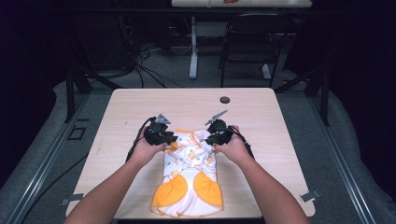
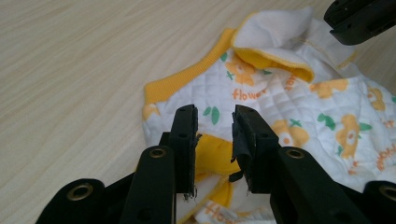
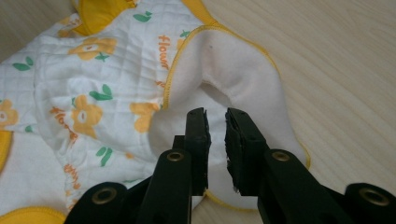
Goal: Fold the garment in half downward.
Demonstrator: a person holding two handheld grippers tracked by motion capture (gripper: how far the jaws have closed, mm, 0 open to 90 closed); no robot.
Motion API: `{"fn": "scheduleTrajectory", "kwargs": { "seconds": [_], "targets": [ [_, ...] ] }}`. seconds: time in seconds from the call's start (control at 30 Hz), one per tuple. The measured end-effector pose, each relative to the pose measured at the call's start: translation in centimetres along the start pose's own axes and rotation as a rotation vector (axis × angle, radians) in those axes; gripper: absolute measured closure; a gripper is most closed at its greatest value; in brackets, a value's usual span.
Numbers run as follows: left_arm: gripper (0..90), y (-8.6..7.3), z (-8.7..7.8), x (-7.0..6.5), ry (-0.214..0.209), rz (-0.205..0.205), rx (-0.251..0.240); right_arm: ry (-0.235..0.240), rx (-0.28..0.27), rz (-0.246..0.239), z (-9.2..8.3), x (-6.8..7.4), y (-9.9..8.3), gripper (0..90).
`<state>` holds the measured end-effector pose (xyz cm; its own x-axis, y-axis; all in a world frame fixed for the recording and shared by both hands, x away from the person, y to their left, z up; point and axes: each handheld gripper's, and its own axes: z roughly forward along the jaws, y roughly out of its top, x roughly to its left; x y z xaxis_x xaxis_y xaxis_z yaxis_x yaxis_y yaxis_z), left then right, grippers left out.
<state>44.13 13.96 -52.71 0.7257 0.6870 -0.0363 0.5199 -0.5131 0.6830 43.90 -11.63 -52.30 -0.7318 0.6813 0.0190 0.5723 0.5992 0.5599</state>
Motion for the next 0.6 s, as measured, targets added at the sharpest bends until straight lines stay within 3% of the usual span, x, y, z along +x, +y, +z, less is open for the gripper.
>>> {"fn": "scheduleTrajectory", "kwargs": {
  "seconds": [0.27,0.5,0.6],
  "targets": [
    [68.7,-0.4,1.1,1.3,0.015,-0.014,0.024,-0.046,0.002,0.022,1.4,-1.1,0.4,76.6],
    [66.3,-0.7,1.7,2.4,0.035,-0.025,0.035,-0.058,-0.027,0.016,1.9,-1.9,1.3,71.8],
    [63.9,-0.9,2.0,2.8,0.042,-0.036,0.041,-0.065,-0.011,0.022,2.3,-2.2,1.6,69.8]
  ]
}}
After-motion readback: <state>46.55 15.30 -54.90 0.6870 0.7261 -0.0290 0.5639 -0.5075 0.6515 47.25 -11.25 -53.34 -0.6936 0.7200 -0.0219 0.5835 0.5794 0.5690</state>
